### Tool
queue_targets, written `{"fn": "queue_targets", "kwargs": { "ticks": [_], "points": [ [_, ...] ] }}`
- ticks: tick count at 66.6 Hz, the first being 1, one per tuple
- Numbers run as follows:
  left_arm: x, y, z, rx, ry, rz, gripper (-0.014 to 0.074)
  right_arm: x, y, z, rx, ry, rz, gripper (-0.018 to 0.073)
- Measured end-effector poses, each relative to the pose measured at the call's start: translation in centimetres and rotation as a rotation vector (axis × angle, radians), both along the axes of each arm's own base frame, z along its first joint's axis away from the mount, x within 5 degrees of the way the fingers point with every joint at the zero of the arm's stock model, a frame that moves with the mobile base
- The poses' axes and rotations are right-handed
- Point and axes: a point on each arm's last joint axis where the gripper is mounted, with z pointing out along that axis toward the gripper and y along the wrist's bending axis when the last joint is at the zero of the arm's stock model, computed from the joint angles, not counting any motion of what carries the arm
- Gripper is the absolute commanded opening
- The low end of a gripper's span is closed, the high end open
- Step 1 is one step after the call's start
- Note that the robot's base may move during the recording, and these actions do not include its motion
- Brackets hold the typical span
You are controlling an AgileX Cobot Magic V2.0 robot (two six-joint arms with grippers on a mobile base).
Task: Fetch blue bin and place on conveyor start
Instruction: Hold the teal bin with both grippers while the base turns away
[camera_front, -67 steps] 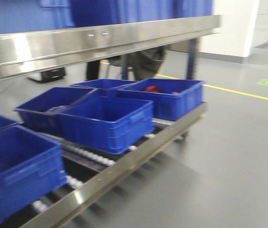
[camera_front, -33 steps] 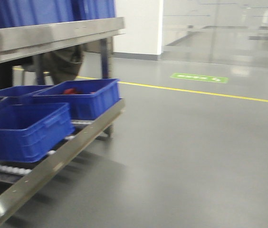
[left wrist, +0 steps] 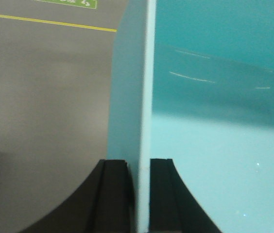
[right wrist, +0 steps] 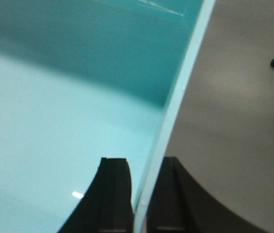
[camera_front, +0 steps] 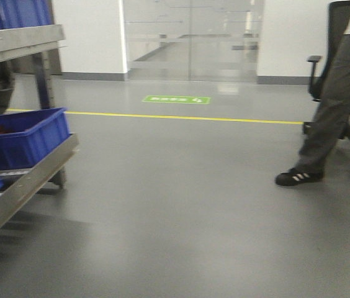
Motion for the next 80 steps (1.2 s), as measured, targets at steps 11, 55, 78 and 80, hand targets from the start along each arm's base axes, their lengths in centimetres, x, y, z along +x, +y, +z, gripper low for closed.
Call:
{"fn": "queue_targets", "kwargs": {
  "ticks": [11, 55, 78, 80],
  "points": [
    [0.00, 0.00, 0.00, 0.000, 0.000, 0.000, -0.0111, -0.02, 0.00, -0.03, -0.001, 0.004, 0.000, -0.0151],
    [0.00, 0.00, 0.00, 0.000, 0.000, 0.000, -0.0111, -0.03, 0.00, -0.05, 0.000, 0.007, 0.000, -0.0151],
    [0.00, 0.00, 0.00, 0.000, 0.000, 0.000, -0.0111, -0.03, 0.00, -0.05, 0.000, 0.007, 0.000, -0.0151],
    [0.00, 0.00, 0.00, 0.000, 0.000, 0.000, -0.0111, -0.03, 0.00, -0.05, 0.000, 0.007, 0.000, -0.0151]
  ]
}}
